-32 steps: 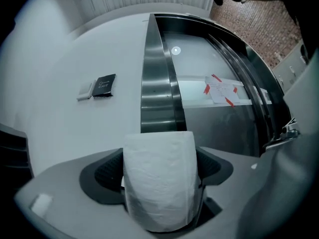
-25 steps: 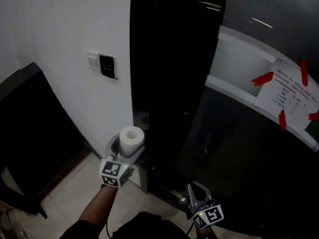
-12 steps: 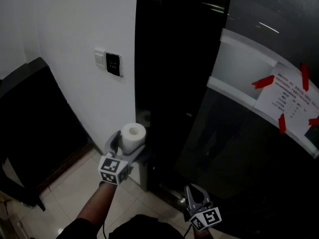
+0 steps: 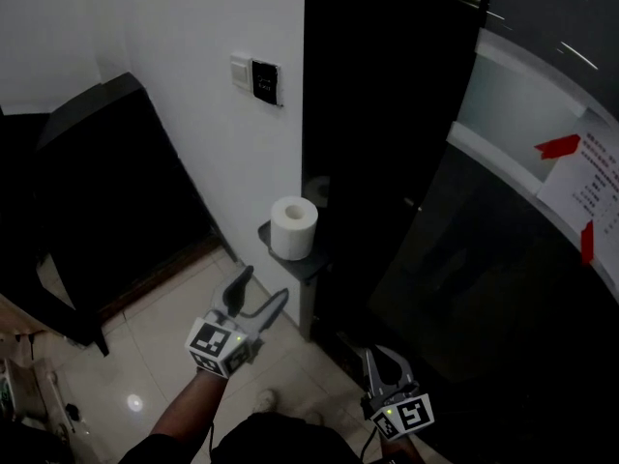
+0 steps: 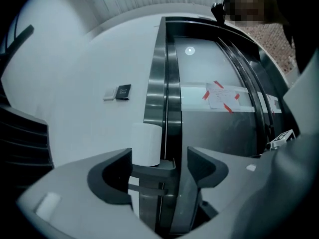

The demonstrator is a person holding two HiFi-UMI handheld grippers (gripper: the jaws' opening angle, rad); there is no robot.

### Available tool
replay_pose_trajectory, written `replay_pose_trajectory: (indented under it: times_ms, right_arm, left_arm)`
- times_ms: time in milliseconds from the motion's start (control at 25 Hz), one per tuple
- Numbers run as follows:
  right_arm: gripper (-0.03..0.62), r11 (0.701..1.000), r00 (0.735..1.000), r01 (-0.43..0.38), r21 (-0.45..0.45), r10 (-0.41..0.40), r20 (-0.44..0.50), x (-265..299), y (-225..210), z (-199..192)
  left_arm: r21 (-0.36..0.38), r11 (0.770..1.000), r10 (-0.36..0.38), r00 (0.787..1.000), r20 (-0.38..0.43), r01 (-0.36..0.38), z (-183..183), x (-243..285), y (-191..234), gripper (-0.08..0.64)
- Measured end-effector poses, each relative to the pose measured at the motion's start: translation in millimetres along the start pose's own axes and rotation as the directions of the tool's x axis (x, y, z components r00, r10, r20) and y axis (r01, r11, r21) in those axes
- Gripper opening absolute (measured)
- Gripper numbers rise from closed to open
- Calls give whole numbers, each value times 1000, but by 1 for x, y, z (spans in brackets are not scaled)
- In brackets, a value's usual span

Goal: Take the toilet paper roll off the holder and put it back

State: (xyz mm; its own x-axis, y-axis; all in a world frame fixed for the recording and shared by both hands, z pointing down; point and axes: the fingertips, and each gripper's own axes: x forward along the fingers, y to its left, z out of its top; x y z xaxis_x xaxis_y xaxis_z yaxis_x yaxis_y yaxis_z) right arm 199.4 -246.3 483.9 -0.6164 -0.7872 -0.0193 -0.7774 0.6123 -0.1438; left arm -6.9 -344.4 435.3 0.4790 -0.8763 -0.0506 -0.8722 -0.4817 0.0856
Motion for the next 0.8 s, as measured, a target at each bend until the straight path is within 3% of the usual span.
replay_pose_trajectory:
  times_ms: [80, 200, 440, 640, 800]
  right_arm:
    - [14, 999, 999, -50, 4, 50, -8, 5, 7, -6]
    - [14, 994, 995, -103, 29, 103, -15, 13, 18, -17]
    - [14, 988, 991, -134, 70, 136, -16, 11, 49, -32]
    - [14, 994, 995, -96, 50, 96, -9, 3, 89, -31]
    - [14, 998, 998, -60, -31, 60, -8, -3, 152, -27]
  left_arm:
    - [-39, 999, 37, 999, 7, -37, 4, -26, -4, 252]
    - [-82, 992, 95, 995, 18, -93, 9, -61, -6, 2]
    - [-89, 983, 160, 987, -5, -160, -7, -114, -4, 2]
    - [-101, 992, 80, 997, 15, -79, -2, -149, -12, 2]
    - [-85, 996, 1, 999, 47, 3, 5, -197, -2, 2]
